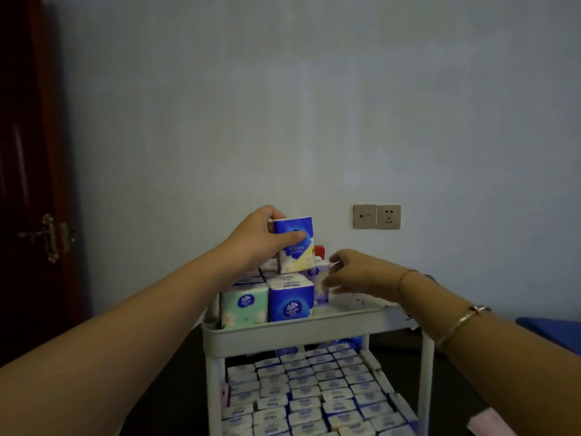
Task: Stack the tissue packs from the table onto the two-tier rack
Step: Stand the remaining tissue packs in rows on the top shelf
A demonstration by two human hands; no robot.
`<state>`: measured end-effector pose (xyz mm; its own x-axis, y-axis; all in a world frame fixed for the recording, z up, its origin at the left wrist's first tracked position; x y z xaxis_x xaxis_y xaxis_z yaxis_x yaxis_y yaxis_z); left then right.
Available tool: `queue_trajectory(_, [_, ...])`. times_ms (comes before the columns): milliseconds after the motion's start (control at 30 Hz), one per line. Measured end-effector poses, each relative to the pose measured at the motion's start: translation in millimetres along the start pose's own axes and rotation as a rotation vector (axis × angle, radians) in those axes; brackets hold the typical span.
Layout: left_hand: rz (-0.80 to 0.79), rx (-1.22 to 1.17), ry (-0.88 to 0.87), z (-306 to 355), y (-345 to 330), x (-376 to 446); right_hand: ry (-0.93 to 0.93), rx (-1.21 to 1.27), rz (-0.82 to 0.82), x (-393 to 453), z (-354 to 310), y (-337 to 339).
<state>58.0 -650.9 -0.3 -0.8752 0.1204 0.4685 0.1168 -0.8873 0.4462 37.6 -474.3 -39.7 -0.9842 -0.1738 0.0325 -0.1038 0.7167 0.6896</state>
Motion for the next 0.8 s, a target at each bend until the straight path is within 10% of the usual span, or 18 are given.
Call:
queue_trajectory(267, [-0.051,0.113,-0.096,12.4,-16.1,6.0,0.320,0.188,0.100,-23.1,-22.1,37.7])
queue_trajectory(800, [-0.380,0.656,0.035,-3.4,-22.6,-2.6,0.137,-0.050,0.057,-11.8,-1.2,-10.5])
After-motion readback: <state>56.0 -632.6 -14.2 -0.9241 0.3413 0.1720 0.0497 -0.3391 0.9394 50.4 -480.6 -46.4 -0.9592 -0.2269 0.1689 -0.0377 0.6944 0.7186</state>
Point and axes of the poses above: each hand's wrist, its own x-axis towards the middle knuckle, its own y-axis out of the back of the hand, z = x × y, the point moved 2 cm from there along x, towards the middle knuckle, and after that the axes turned 2 degrees about -y, right-handed, at the moved point
